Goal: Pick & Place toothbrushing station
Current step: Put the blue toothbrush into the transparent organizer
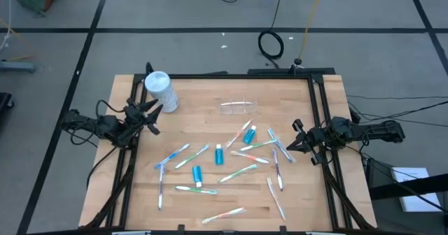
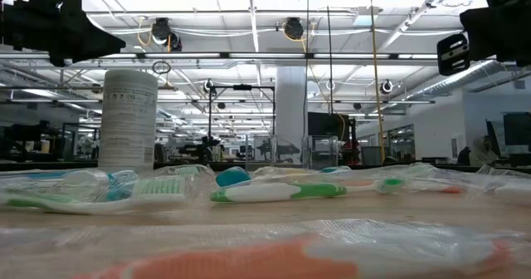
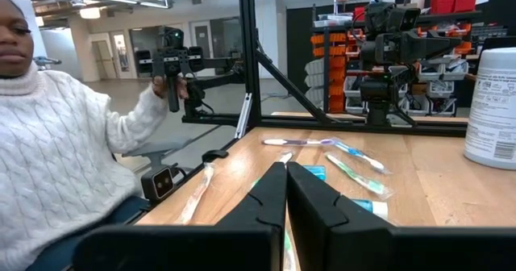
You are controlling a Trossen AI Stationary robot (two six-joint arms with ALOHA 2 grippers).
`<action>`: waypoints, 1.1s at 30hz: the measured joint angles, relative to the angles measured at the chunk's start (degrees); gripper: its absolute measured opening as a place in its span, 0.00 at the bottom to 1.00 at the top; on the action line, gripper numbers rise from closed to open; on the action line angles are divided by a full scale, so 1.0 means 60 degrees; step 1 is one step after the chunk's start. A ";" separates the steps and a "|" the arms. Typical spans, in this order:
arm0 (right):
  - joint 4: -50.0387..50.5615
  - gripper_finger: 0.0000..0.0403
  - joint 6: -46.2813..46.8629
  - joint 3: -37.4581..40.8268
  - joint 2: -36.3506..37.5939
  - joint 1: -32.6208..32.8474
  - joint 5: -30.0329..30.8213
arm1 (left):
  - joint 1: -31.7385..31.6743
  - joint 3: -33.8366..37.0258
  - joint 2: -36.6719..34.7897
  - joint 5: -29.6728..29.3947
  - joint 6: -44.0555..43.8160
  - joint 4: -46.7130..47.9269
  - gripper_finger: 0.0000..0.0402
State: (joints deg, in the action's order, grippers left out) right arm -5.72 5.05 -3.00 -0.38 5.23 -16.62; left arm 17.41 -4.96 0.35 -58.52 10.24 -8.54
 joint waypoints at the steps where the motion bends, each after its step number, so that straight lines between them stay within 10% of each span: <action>1: 0.0000 0.01 -0.0015 0.0002 -0.0002 0.0000 0.0000 | -0.0004 0.0002 0.0002 0.0000 0.0000 -0.0026 0.38; 20: -0.0004 0.01 -0.0404 -0.0001 -0.0001 0.0000 0.0000 | 0.0007 -0.0224 0.0436 0.1246 -0.1771 0.0889 0.38; 33: 0.0034 0.01 -0.0253 0.0002 -0.0004 0.0000 0.0001 | 0.0765 -0.3327 0.6673 0.1679 -0.3443 0.2835 0.38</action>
State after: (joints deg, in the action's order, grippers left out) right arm -5.51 3.53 -2.98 -0.40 5.23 -16.62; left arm 22.00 -24.92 40.39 -48.45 -10.42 8.48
